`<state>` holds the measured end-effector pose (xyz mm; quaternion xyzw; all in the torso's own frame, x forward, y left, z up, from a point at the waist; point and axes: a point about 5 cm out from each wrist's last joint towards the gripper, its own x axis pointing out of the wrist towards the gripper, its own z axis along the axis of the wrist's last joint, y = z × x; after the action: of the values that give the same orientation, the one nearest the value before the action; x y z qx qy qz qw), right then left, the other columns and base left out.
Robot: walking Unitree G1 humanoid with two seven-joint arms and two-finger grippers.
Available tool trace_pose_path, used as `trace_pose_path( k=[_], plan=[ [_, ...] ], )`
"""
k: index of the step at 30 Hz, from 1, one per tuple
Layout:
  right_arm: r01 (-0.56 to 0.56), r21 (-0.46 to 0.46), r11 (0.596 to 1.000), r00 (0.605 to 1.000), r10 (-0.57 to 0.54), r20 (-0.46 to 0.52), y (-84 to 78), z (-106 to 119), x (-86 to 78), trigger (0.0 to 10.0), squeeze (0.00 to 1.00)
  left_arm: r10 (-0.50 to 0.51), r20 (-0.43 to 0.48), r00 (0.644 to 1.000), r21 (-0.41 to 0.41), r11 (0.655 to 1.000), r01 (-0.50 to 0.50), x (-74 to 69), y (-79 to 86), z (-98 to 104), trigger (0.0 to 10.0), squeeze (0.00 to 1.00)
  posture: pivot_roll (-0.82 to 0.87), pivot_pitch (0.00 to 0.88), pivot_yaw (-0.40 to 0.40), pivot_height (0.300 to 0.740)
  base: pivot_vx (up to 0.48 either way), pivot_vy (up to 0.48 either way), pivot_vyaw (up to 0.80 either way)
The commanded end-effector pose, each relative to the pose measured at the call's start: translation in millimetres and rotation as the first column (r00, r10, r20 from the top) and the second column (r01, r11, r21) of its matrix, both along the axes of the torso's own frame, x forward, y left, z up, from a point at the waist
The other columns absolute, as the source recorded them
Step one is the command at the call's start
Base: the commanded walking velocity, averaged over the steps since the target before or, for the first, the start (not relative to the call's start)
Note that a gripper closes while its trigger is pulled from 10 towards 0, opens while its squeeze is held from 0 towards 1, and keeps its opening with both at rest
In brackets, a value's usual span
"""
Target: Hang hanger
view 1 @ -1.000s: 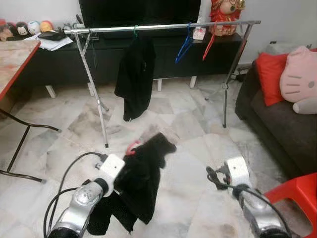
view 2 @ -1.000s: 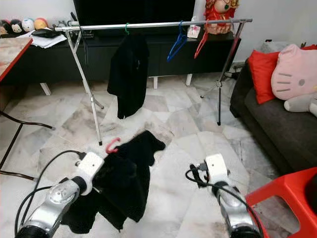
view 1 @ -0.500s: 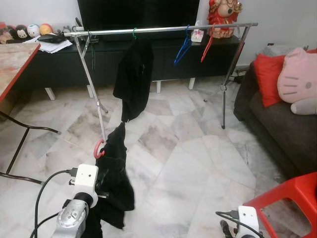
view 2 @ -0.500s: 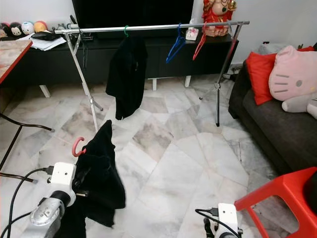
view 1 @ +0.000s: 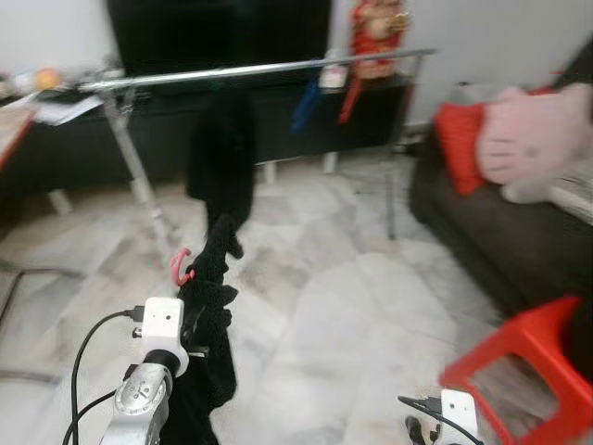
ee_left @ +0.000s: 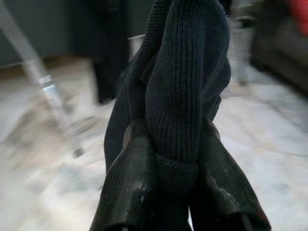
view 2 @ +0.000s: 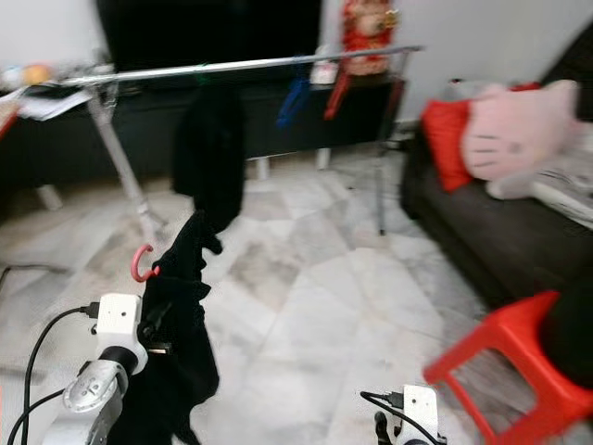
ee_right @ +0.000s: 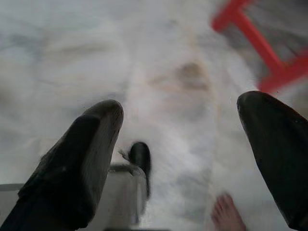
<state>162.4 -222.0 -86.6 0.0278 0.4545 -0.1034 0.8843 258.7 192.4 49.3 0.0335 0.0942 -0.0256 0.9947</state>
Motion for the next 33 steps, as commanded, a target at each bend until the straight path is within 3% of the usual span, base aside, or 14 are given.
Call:
trace_pose_path(
  k=[1, 10, 20, 33],
  plan=[
    [-0.011, -0.011, 1.000, 0.999, 0.010, -0.044, -0.4, -4.5, -10.1, 10.0, 0.00, -0.035, 0.043, 0.998, -0.013, 0.999, 0.036, 8.2, -10.4, 9.5, 10.0, 0.00, -0.07, 0.000, -0.006, 0.740, 0.341, 0.000, 0.00],
    [-0.026, 0.009, 1.000, 0.998, 0.026, -0.061, 9.4, -8.6, -15.8, 10.0, 0.00, 0.045, -0.003, 0.999, -0.023, 0.999, -0.045, -15.9, 1.1, -6.3, 10.0, 0.00, -0.05, 0.000, -0.021, 0.740, 0.343, 0.000, 0.00],
    [-0.057, 0.030, 0.998, 0.997, 0.058, -0.055, 26.2, -9.6, -10.9, 10.0, 0.00, 0.054, -0.010, 0.998, -0.018, 0.998, -0.054, -14.8, 1.2, -7.1, 10.0, 0.00, -0.06, 0.000, -0.019, 0.740, 0.346, 0.000, 0.00],
    [-0.052, 0.022, 0.998, 0.998, 0.053, -0.016, 26.6, -1.2, 10.5, 10.0, 0.00, 0.055, -0.005, 0.998, -0.021, 0.998, -0.055, -9.3, 0.9, -1.5, 10.0, 0.00, -0.06, 0.000, -0.009, 0.740, 0.346, 0.000, 0.00]
  ],
)
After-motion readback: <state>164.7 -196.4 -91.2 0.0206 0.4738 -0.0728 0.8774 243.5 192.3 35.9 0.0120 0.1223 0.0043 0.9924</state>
